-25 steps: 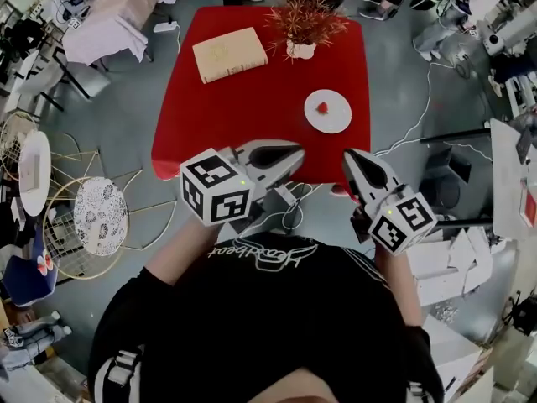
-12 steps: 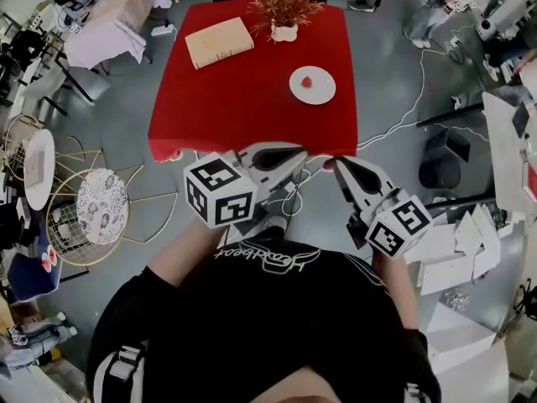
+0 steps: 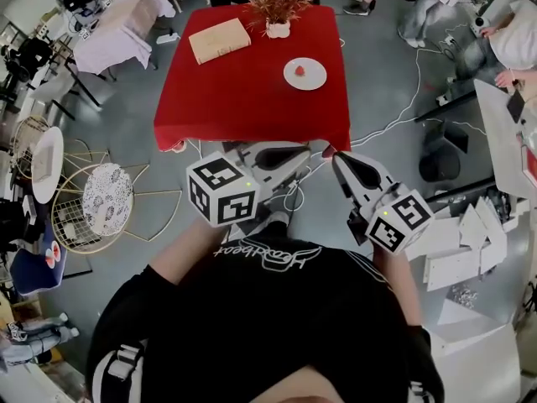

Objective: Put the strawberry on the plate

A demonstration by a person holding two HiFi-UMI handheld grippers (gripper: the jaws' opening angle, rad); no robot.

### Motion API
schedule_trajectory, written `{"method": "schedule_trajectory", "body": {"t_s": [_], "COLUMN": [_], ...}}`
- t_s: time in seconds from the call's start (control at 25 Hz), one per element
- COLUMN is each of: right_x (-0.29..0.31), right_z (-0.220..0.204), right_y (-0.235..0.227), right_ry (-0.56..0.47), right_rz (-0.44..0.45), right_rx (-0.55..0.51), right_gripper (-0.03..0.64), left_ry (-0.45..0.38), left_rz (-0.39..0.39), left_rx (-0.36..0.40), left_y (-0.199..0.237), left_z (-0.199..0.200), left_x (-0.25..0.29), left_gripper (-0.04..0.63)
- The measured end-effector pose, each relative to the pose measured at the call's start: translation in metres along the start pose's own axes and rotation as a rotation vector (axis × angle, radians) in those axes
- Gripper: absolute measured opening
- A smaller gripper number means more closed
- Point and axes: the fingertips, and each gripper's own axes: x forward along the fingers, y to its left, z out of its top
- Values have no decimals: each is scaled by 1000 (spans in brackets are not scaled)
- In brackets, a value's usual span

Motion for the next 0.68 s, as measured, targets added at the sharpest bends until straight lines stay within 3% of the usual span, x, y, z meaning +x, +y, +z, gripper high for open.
{"method": "schedule_trajectory", "body": {"t_s": [0.68], "right_x": [-28], "right_z": [-7], "right_y": [21], "right_ry": [-5], "right_rz": [27], "right_rx": [-17], "right_gripper": [8], "left_ry": [-1], "left_rz": [23], "left_rx": [14], "left_y": [-36], "left_z": [-14], "left_x": [-7], "left_gripper": [6]}}
